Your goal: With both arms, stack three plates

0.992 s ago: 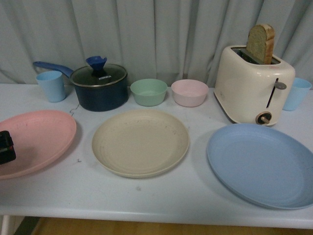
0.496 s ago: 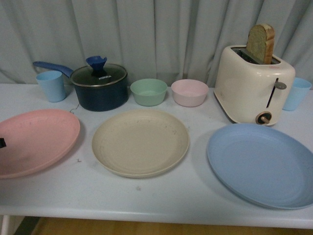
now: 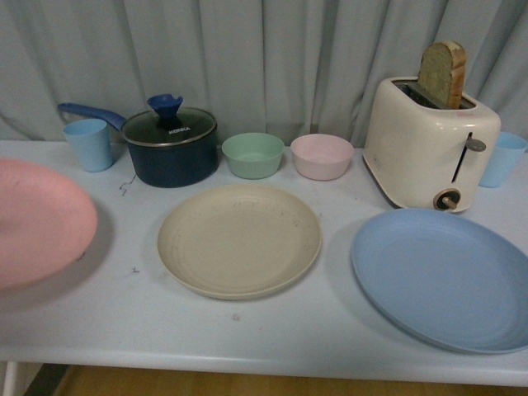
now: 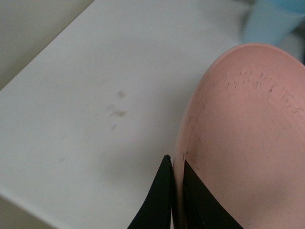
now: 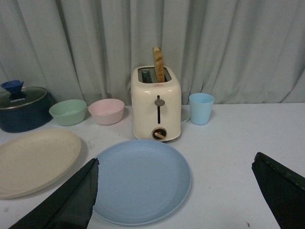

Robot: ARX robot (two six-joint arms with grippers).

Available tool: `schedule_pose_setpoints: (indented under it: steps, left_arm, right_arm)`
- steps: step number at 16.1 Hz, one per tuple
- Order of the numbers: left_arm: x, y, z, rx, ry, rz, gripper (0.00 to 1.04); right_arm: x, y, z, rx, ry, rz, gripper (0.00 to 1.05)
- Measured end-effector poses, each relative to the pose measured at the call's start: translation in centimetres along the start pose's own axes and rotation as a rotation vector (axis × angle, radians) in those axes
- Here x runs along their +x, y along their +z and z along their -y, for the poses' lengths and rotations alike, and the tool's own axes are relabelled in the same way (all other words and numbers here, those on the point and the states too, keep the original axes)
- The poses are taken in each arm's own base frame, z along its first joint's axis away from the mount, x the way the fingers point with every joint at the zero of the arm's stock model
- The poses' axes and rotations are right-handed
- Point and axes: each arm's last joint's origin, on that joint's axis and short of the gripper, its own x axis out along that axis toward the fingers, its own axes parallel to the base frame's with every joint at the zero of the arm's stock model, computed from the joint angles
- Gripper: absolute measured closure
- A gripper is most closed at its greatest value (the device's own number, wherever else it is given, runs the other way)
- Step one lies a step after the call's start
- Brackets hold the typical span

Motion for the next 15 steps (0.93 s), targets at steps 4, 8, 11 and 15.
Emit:
schedule_pose_setpoints:
  steps: [4, 8, 11, 15]
  left_arm:
    - [-5.2, 2.3, 11.1, 0.150, -0.298, 0.143, 1.02]
    - [-5.4, -3.3, 22.2, 0.331, -0.468, 0.040, 1.02]
    - [-4.5, -3.2, 25.7, 0.299, -0.507, 0.048, 1.02]
    - [-2.3, -2.5, 24.2, 0.193, -0.406, 0.029, 1.02]
  right_arm:
    - [0.0, 0.0, 0.0, 0.000, 0.000, 0.000, 0.06]
    - [0.0, 0.0, 0.0, 0.000, 0.000, 0.000, 0.06]
    - [0.0, 0.0, 0.0, 0.000, 0.000, 0.000, 0.06]
    - [0.0, 0.0, 0.0, 0.000, 0.000, 0.000, 0.06]
